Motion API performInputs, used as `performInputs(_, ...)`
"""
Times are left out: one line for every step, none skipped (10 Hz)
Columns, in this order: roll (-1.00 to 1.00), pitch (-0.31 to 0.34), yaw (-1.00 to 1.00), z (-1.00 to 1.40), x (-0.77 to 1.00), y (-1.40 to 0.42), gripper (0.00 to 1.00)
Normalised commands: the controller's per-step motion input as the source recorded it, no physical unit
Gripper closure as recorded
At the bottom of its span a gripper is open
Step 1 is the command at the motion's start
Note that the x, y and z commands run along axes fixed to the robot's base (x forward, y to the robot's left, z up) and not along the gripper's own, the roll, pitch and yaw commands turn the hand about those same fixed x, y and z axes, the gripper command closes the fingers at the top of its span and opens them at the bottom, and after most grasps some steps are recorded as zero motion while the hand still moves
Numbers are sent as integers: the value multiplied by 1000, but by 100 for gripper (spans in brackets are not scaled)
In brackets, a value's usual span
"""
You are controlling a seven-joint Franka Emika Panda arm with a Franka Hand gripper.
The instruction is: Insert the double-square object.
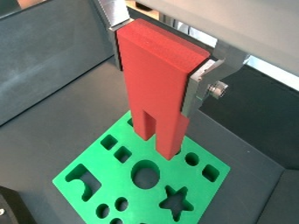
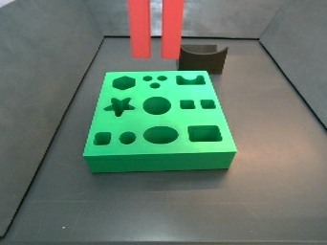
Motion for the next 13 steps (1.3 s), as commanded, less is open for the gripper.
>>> performInputs(0, 0, 131, -460, 983, 223, 100)
performInputs(0, 0, 126, -463, 986, 217, 100)
performInputs(0, 0, 111, -457, 997, 211, 100)
performInputs(0, 0, 106, -440, 1000, 211, 100)
performInputs(196, 23, 66, -223, 1000, 174, 100)
performInputs(351, 84, 106, -143, 960, 80, 100)
performInputs(376, 130, 126, -251, 934, 0, 100)
performInputs(361, 169, 0, -411, 951, -183, 100)
performInputs(256, 134, 0, -400, 971, -274, 100)
performInputs(107, 69, 80, -391, 1000, -243, 100)
performInputs(80, 66, 97, -437, 1000, -197, 100)
performInputs(211, 186, 71, -466, 971, -57, 100)
performInputs(273, 243, 214, -320, 537, 0, 100)
